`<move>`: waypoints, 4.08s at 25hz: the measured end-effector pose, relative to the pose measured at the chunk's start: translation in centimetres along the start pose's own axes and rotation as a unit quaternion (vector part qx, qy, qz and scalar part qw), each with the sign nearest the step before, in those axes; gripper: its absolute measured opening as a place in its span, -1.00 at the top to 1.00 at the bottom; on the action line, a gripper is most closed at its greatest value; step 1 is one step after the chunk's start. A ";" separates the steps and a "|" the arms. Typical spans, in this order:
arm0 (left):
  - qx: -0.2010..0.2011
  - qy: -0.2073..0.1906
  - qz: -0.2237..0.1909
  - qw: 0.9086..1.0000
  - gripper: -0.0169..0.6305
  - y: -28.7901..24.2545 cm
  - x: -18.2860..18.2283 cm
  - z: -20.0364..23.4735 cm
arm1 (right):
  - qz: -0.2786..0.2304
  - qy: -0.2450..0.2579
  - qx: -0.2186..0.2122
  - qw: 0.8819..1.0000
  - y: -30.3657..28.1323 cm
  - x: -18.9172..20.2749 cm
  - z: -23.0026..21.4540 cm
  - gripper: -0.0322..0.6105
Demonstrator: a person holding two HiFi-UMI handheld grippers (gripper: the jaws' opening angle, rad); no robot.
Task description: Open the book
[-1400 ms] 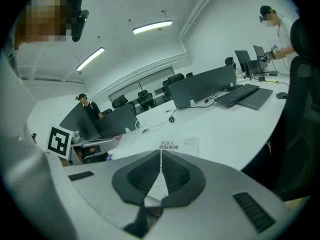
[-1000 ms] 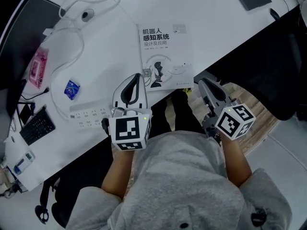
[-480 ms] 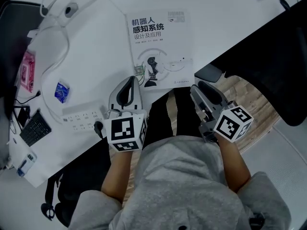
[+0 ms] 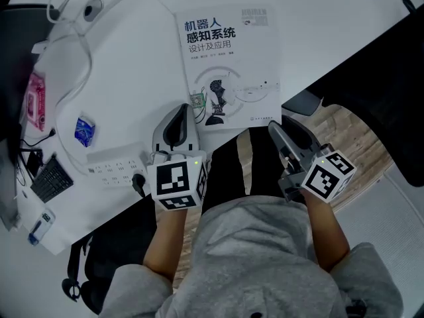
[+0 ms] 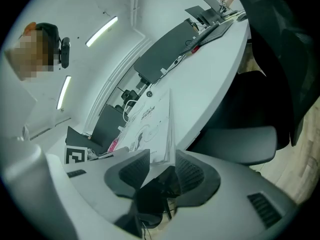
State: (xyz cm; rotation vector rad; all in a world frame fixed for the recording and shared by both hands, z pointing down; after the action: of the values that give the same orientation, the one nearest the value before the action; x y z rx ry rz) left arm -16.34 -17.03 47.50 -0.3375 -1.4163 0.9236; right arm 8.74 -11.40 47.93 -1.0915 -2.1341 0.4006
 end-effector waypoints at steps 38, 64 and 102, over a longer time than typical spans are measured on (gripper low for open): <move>0.014 -0.015 0.041 0.999 0.92 -2.1 -1.2 0.5 | -0.043 0.014 0.016 0.999 0.7 -0.4 0.3 0.43; 0.004 0.045 -0.006 0.999 0.92 -0.3 -3.4 0.6 | -0.062 0.055 0.007 0.997 -1.4 -6.4 3.3 0.76; -0.119 0.129 -0.120 0.977 0.92 15.4 -1.9 9.2 | 0.225 0.307 -0.089 0.920 -17.8 7.2 18.8 0.54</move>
State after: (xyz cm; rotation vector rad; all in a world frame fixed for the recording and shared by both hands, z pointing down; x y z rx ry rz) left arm -30.01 -11.67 37.02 -0.4382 -1.2934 0.4933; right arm -17.78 -15.59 47.55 -1.5743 -1.3779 0.0432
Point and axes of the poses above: the fingertips, and each gripper's own axes: y backward along the fingers, z to its left, x out of its underside, the point moved 7 cm from there along y, backward along the fingers, and after that the axes turned 2 degrees about y, right-handed, at the moved point
